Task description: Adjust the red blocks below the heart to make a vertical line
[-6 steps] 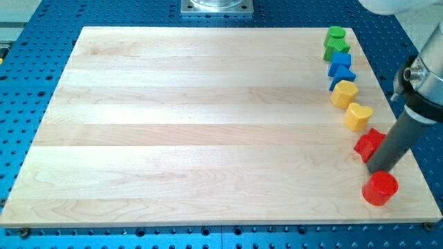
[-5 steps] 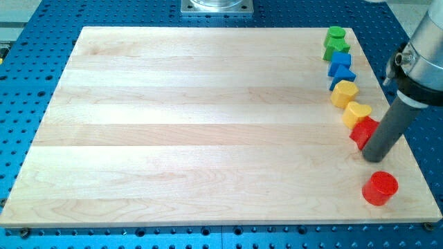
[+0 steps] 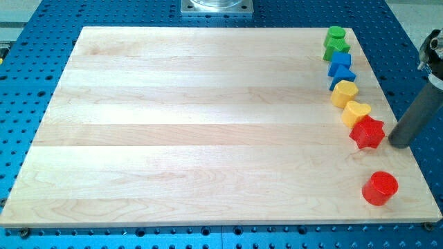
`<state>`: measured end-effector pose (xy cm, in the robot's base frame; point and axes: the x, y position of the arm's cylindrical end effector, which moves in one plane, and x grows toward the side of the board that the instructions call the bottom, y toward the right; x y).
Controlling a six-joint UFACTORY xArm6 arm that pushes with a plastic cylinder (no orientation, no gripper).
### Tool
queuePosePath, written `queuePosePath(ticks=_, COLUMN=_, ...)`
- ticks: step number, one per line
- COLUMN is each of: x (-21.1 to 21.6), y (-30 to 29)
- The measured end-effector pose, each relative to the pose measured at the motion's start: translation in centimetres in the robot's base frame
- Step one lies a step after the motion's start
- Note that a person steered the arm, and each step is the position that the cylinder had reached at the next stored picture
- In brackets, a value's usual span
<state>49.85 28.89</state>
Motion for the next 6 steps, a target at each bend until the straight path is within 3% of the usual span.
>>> queuePosePath(ticks=6, x=0.7, y=-2.5)
